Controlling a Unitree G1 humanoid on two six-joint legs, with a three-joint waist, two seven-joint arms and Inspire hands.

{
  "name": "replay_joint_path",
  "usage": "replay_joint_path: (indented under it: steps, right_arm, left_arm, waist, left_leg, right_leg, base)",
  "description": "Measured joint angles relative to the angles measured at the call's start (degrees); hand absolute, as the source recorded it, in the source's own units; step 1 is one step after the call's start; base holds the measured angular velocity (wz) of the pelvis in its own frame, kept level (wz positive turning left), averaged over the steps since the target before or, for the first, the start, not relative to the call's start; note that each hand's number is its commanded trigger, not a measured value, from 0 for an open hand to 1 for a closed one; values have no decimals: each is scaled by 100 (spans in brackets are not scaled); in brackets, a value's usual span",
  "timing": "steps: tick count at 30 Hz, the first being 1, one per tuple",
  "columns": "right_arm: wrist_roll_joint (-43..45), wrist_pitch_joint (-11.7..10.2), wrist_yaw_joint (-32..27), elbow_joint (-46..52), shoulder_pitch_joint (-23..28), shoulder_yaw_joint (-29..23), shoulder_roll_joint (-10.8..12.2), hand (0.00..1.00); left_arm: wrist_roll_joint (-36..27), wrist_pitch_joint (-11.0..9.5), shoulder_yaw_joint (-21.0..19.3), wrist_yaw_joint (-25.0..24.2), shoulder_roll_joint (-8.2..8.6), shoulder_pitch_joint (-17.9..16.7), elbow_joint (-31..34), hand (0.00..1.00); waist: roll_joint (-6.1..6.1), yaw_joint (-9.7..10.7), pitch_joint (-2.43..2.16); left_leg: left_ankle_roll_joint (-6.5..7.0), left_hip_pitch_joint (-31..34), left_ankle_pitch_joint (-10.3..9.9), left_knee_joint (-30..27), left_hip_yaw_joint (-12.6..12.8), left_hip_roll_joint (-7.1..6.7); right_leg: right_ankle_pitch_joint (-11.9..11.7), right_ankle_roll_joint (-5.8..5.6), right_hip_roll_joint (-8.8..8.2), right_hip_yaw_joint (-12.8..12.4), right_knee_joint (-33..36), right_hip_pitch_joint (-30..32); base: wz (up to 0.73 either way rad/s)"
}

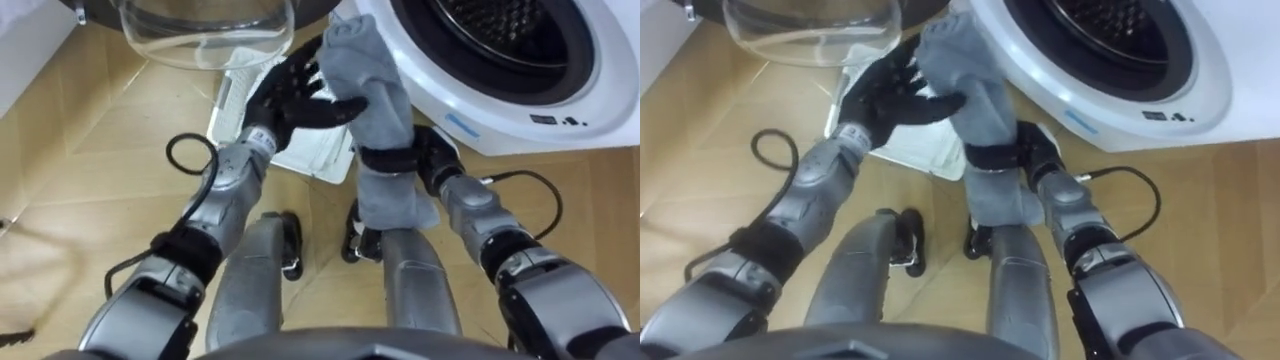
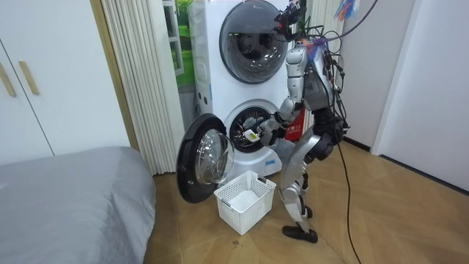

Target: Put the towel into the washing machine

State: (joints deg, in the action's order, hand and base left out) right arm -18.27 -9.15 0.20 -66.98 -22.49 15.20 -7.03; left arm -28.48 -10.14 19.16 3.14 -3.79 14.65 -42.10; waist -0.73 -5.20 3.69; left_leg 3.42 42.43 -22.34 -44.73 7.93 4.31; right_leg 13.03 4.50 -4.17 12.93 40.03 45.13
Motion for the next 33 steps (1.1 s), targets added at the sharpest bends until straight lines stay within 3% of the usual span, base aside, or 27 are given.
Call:
replay_joint_path:
  steps: [4,7,13,18,23,29,33]
  right_arm:
    - [-713,93,-136,-240,-69,-305,-48,100]
    - [-1199,202,-148,-364,-79,-409,-109,100]
    - [-2062,469,48,-649,-190,-426,-269,100]
    - [-3344,709,354,-685,-205,-575,-506,100]
    - [-4296,863,599,-673,-225,-594,-627,100]
    - [-5096,1059,645,-654,-426,-880,-808,100]
    - [-5918,1138,650,-640,-663,-991,-1036,100]
  left_arm:
    - [5,25,-101,422,-16,-446,-119,0]
    - [71,61,-110,552,-23,-567,-214,0]
    - [203,261,-105,652,-21,-565,-406,0]
    - [209,385,-98,667,5,-575,-411,0]
    - [214,385,-102,684,-37,-555,-403,0]
    - [192,487,-110,719,-209,-599,-160,0]
    - [193,492,-54,801,-405,-641,68,0]
  waist:
    - [0,-85,0]
    - [0,-158,-1]
    - [2,-218,-1]
    - [-1,-239,2]
    - [-26,-246,-4]
    - [-190,-114,-3]
    - [-383,-66,7]
  left_leg:
    - [34,-2,21,38,-39,-104]
    - [72,-2,41,51,-40,-142]
    - [114,32,64,40,-44,-214]
    - [139,119,144,57,-48,-312]
    - [144,189,151,43,-40,-318]
    - [169,305,174,-14,52,-362]
    - [181,368,178,-115,138,-380]
  right_leg:
    - [55,-33,-113,45,85,14]
    - [55,-34,-195,146,101,1]
    - [56,-38,-324,256,176,11]
    - [97,-36,-488,341,259,112]
    - [103,-38,-493,322,282,193]
    - [106,-40,-558,218,500,412]
    - [119,-57,-591,122,592,516]
  base:
    - [12]
    - [9]
    - [7]
    - [12]
    - [2]
    - [-3]
    - [-5]
